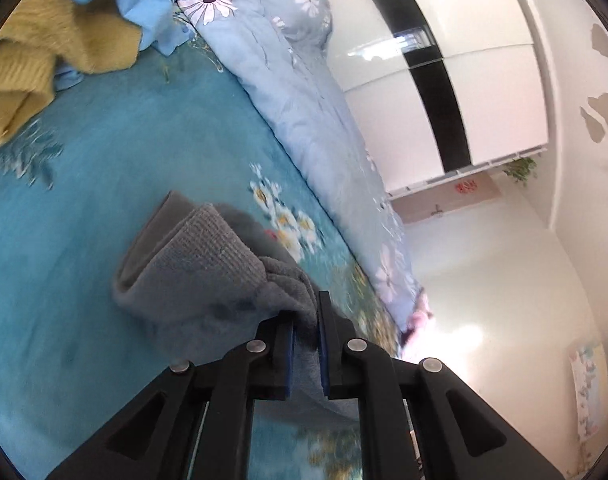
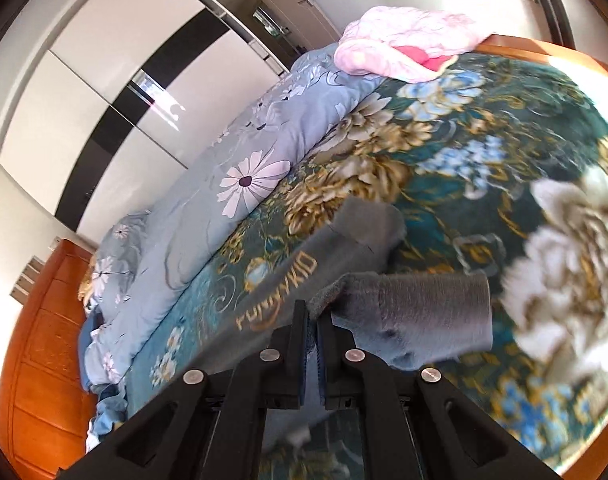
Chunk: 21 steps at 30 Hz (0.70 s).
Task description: Fold clothes
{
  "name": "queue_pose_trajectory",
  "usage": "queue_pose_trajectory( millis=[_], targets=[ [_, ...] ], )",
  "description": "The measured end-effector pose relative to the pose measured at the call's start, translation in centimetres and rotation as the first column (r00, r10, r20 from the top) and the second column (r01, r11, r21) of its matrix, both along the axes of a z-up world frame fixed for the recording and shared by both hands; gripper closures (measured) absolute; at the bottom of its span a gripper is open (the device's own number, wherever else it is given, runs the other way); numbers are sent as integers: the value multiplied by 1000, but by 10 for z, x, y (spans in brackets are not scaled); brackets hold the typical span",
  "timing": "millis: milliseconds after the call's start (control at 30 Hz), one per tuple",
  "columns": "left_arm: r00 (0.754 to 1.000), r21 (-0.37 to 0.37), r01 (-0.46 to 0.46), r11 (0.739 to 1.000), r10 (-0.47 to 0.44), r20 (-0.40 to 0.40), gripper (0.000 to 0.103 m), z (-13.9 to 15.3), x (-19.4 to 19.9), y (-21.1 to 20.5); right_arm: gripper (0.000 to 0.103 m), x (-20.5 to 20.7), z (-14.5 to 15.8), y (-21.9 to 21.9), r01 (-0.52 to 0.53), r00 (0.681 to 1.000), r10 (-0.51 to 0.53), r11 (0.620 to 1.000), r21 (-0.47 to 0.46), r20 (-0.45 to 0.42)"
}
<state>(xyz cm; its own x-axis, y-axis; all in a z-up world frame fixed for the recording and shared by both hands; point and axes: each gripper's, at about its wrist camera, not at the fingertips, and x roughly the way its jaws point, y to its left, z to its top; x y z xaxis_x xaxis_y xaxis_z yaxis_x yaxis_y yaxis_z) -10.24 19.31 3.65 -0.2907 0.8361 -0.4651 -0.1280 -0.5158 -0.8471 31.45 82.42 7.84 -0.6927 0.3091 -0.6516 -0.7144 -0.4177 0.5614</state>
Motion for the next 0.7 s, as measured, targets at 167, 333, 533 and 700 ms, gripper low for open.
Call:
queue_pose_trajectory(
  millis=[167,333,533,700],
  targets=[
    [999,-45,-27,999,29,34,94,-15,-42,26,99,-71,-15,40,-12,996,14,1000,-18,90],
    [998,-122,-55,991,59,30,94,-35,-76,54,99,-128,-45,72,-32,987,41,998,-58,154],
    [998,-232,-48,971,58,36,94,-62,-95,72,99,-169,-85,95,-72,963,89,995,-72,255],
    [998,-276,-32,961,45,44,92,-66,-101,79,98,-184,-105,99,-112,945,128,991,-70,302]
  ],
)
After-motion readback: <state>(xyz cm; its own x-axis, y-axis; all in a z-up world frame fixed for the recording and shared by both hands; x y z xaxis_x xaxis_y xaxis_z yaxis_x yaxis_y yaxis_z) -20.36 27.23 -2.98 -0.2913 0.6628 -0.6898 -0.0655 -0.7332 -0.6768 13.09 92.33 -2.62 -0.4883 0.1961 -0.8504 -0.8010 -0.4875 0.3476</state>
